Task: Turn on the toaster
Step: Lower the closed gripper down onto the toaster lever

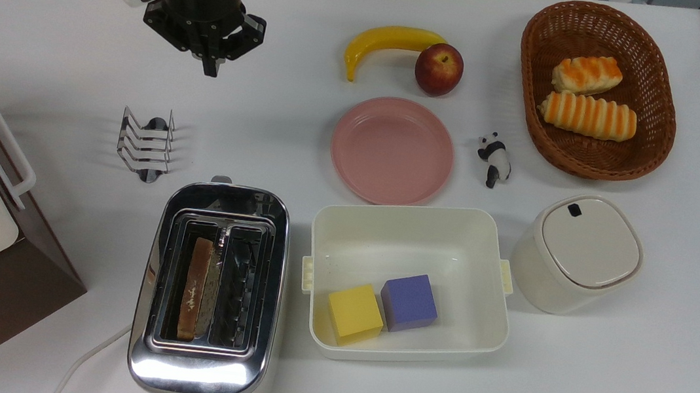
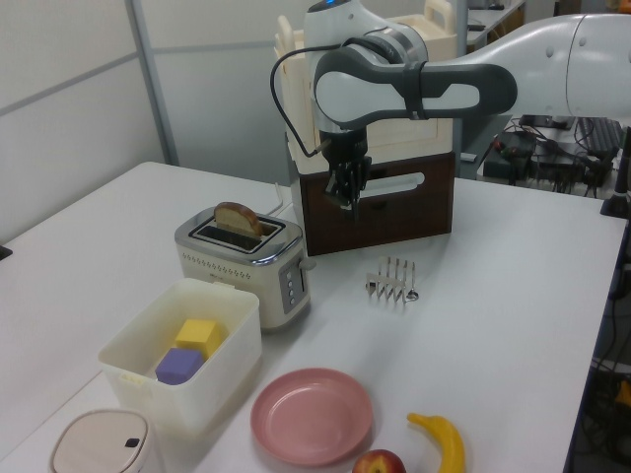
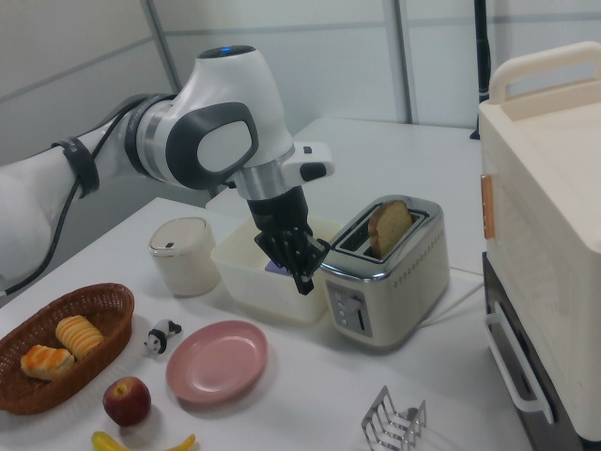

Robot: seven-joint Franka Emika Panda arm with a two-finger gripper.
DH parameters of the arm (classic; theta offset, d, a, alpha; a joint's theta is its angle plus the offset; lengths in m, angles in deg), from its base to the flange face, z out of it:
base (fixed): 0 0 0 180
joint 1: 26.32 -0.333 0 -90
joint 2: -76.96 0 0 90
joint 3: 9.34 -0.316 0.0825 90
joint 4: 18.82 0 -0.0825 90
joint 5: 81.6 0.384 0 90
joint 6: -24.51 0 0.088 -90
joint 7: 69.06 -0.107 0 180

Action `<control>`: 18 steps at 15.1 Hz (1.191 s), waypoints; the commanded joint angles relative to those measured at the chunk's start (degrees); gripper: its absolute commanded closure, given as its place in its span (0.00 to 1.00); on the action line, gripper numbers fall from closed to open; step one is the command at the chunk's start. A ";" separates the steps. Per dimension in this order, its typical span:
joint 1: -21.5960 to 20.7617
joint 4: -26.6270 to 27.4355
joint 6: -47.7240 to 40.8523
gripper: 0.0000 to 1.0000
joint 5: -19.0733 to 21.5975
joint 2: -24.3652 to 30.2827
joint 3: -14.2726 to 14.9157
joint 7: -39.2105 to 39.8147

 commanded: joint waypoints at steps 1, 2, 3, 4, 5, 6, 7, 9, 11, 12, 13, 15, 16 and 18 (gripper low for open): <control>-0.31 1.19 -0.29 1.00 0.35 -0.20 0.09 0.80; -0.31 1.19 -0.29 1.00 0.27 -0.47 0.09 0.80; -0.39 1.10 0.06 1.00 0.26 -0.65 0.01 0.80; -0.31 1.19 1.98 1.00 0.44 -0.82 0.01 0.71; -0.31 1.45 5.65 1.00 1.14 -1.08 0.01 0.62; -0.22 1.54 6.91 1.00 1.49 -1.43 0.01 0.62; -0.04 1.54 7.27 1.00 1.49 -2.31 0.09 0.62; 0.05 1.54 7.44 1.00 1.49 -3.10 0.09 1.06; 0.40 1.54 7.97 1.00 1.58 -3.81 0.27 1.41; 0.40 1.62 8.58 1.00 1.58 -3.90 0.27 1.33; 0.40 1.63 9.02 1.00 1.58 -4.25 0.27 1.33; 0.57 1.54 9.20 1.00 1.67 -5.04 0.27 1.33; 0.66 1.54 10.16 1.00 1.67 -5.39 0.27 1.33; 0.66 1.71 12.88 1.00 1.58 -6.27 0.27 1.15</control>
